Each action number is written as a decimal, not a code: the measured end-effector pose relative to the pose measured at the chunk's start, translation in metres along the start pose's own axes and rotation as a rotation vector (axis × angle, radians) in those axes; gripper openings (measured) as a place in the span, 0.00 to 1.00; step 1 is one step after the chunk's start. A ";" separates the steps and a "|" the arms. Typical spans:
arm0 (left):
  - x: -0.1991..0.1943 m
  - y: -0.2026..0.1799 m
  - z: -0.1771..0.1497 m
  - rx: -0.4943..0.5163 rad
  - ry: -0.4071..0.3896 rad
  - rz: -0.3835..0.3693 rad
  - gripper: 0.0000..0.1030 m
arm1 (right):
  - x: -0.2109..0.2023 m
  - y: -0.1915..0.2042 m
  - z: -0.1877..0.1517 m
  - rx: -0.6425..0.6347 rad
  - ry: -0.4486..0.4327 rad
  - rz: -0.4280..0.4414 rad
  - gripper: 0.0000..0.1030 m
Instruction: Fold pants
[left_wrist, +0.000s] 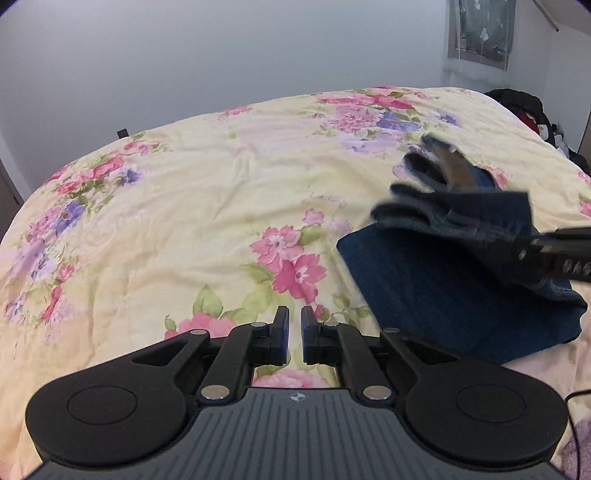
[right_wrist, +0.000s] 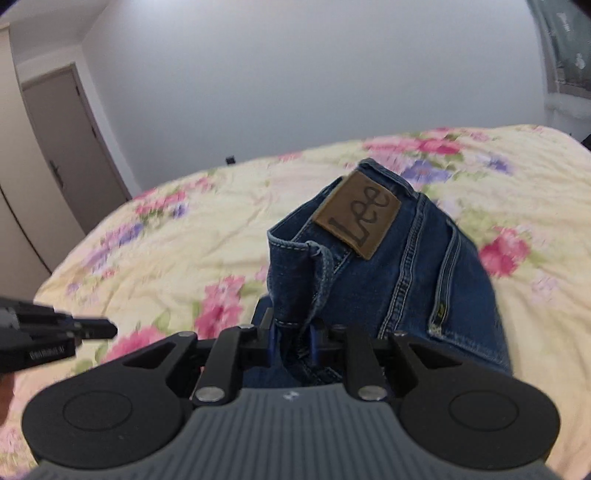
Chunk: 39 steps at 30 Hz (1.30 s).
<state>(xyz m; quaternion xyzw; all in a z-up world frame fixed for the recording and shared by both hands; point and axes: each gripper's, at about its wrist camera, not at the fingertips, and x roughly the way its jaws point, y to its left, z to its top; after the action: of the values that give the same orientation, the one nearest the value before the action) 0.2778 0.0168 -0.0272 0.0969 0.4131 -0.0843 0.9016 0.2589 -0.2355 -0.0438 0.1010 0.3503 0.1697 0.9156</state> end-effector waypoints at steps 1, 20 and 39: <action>0.001 0.003 -0.003 0.014 0.014 0.000 0.11 | 0.014 0.008 -0.009 -0.019 0.055 -0.005 0.12; -0.003 0.024 -0.014 0.009 0.108 0.000 0.38 | 0.060 0.052 -0.059 -0.274 0.289 -0.051 0.33; 0.027 0.023 0.010 -0.286 0.025 -0.277 0.44 | 0.009 -0.012 0.006 -0.124 0.209 -0.048 0.36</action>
<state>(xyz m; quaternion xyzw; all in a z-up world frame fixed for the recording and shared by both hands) 0.3077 0.0346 -0.0387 -0.0888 0.4414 -0.1466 0.8808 0.2726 -0.2438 -0.0488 0.0179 0.4349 0.1787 0.8824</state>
